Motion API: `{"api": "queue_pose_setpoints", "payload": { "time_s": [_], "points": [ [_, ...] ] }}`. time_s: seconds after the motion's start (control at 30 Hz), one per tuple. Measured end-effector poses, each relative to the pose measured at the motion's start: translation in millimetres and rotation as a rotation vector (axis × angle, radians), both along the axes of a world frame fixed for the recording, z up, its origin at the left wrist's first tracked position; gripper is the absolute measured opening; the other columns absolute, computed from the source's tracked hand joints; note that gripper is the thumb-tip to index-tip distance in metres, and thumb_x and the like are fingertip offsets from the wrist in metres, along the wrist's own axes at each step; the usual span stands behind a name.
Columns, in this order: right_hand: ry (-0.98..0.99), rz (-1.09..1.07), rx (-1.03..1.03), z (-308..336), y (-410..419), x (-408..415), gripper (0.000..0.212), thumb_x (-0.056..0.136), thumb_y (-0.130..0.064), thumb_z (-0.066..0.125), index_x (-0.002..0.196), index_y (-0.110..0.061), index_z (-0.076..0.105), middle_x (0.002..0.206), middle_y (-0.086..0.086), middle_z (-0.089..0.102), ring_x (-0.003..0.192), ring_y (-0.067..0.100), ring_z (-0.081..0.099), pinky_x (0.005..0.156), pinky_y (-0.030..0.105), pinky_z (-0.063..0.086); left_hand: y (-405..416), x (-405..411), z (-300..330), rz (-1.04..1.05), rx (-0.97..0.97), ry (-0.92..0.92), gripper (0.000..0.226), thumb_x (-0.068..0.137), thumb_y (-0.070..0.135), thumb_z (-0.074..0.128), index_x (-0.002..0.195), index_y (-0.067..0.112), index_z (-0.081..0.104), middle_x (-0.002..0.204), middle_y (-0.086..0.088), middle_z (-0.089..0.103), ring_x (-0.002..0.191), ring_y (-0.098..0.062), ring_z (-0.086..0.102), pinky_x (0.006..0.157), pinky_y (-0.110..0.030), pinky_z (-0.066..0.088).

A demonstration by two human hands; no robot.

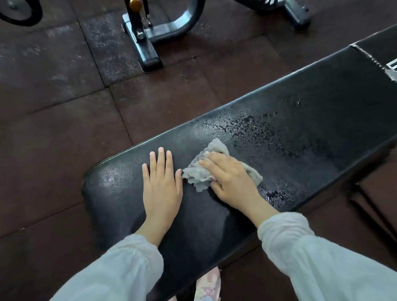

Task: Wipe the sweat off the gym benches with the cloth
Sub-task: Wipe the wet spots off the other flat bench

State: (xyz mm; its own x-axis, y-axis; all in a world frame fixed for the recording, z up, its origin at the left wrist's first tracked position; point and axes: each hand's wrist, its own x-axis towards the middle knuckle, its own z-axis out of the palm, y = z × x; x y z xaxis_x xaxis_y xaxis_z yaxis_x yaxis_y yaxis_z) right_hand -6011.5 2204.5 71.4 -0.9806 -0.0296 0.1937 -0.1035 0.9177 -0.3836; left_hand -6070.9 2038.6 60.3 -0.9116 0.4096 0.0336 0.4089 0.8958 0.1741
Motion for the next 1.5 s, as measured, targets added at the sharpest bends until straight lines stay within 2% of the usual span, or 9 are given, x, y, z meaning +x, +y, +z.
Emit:
{"api": "queue_pose_setpoints", "payload": {
  "time_s": [0.1, 0.17, 0.37, 0.57, 0.8, 1.03, 1.23, 1.3, 1.5],
  "points": [
    [-0.036, -0.264, -0.013, 0.0, 9.8, -28.5, 0.048, 0.074, -0.024, 0.04, 0.114, -0.007, 0.062, 0.12, 0.013, 0.06, 0.111, 0.031, 0.056, 0.088, 0.044, 0.046, 3.7, -1.1, -4.8, 0.033, 0.008, 0.012, 0.053, 0.092, 0.029, 0.028, 0.131, 0.0, 0.048, 0.139, -0.019, 0.045, 0.129, -0.038, 0.041, 0.102, -0.052, 0.034],
    [-0.047, -0.291, -0.011, 0.9, 6.5, -38.8, 0.047, 0.073, -0.024, 0.04, 0.111, -0.008, 0.062, 0.119, 0.012, 0.061, 0.11, 0.029, 0.055, 0.088, 0.04, 0.044, 4.1, -0.1, -6.1, 0.046, 0.022, 0.02, 0.053, 0.092, 0.03, 0.029, 0.132, 0.0, 0.048, 0.14, -0.018, 0.044, 0.129, -0.037, 0.041, 0.103, -0.051, 0.032],
    [-0.016, 0.176, 0.029, 1.9, 26.5, -40.5, 0.046, 0.073, -0.018, 0.042, 0.113, -0.01, 0.063, 0.122, 0.008, 0.06, 0.115, 0.025, 0.05, 0.092, 0.035, 0.035, 2.9, 1.2, -5.5, 0.036, 0.003, 0.031, 0.053, 0.093, 0.031, 0.029, 0.133, 0.002, 0.047, 0.141, -0.016, 0.043, 0.13, -0.034, 0.04, 0.106, -0.042, 0.021],
    [-0.082, -0.311, -0.066, 1.8, 29.7, -82.7, 0.047, 0.072, -0.019, 0.041, 0.112, -0.006, 0.062, 0.118, 0.013, 0.061, 0.113, 0.032, 0.053, 0.094, 0.044, 0.041, 4.6, 1.9, -5.8, 0.049, 0.006, 0.023, 0.053, 0.092, 0.031, 0.03, 0.133, 0.002, 0.047, 0.142, -0.016, 0.042, 0.131, -0.034, 0.038, 0.106, -0.043, 0.02],
    [-0.084, 0.358, -0.008, 2.7, 14.1, -63.7, 0.044, 0.075, -0.017, 0.043, 0.114, -0.009, 0.063, 0.124, 0.012, 0.059, 0.117, 0.028, 0.051, 0.098, 0.038, 0.031, 4.0, 1.7, -7.2, 0.052, 0.037, 0.033, 0.054, 0.096, 0.032, 0.024, 0.131, 0.0, 0.05, 0.141, -0.017, 0.043, 0.133, -0.029, 0.026, 0.107, -0.043, 0.02],
    [-0.079, -0.11, -0.071, 5.8, 25.7, -109.3, 0.05, 0.071, -0.022, 0.035, 0.109, -0.005, 0.064, 0.108, 0.012, 0.063, 0.103, 0.032, 0.057, 0.083, 0.046, 0.048, 4.4, 0.9, -7.2, 0.053, -0.001, 0.039, 0.053, 0.091, 0.03, 0.03, 0.133, 0.002, 0.047, 0.141, -0.017, 0.043, 0.133, -0.028, 0.026, 0.107, -0.042, 0.019],
    [-0.139, 0.372, -0.017, 5.7, 6.2, -94.3, 0.048, 0.074, -0.02, 0.038, 0.114, -0.008, 0.062, 0.121, 0.013, 0.059, 0.115, 0.03, 0.053, 0.096, 0.04, 0.037, 3.7, 1.0, -8.3, 0.053, -0.006, 0.019, 0.053, 0.09, 0.029, 0.03, 0.124, -0.003, 0.055, 0.136, -0.02, 0.048, 0.132, -0.029, 0.028, 0.107, -0.045, 0.021],
    [-0.135, 0.414, -0.002, 5.0, 28.6, -93.6, 0.047, 0.076, -0.019, 0.04, 0.117, -0.008, 0.061, 0.125, 0.013, 0.057, 0.116, 0.03, 0.052, 0.099, 0.039, 0.035, 3.7, 1.5, -7.4, 0.049, 0.014, 0.022, 0.052, 0.09, 0.029, 0.031, 0.127, -0.002, 0.052, 0.138, -0.019, 0.045, 0.133, -0.029, 0.027, 0.107, -0.044, 0.02],
    [-0.132, -0.393, -0.044, 6.7, 87.1, -112.3, 0.044, 0.081, -0.01, 0.048, 0.125, -0.005, 0.053, 0.128, 0.014, 0.053, 0.12, 0.031, 0.045, 0.1, 0.041, 0.034, 4.5, 0.9, -4.5, 0.061, 0.04, 0.003, 0.054, 0.091, 0.031, 0.03, 0.133, 0.002, 0.046, 0.142, -0.016, 0.042, 0.134, -0.026, 0.025, 0.107, -0.041, 0.017]
  ]
}}
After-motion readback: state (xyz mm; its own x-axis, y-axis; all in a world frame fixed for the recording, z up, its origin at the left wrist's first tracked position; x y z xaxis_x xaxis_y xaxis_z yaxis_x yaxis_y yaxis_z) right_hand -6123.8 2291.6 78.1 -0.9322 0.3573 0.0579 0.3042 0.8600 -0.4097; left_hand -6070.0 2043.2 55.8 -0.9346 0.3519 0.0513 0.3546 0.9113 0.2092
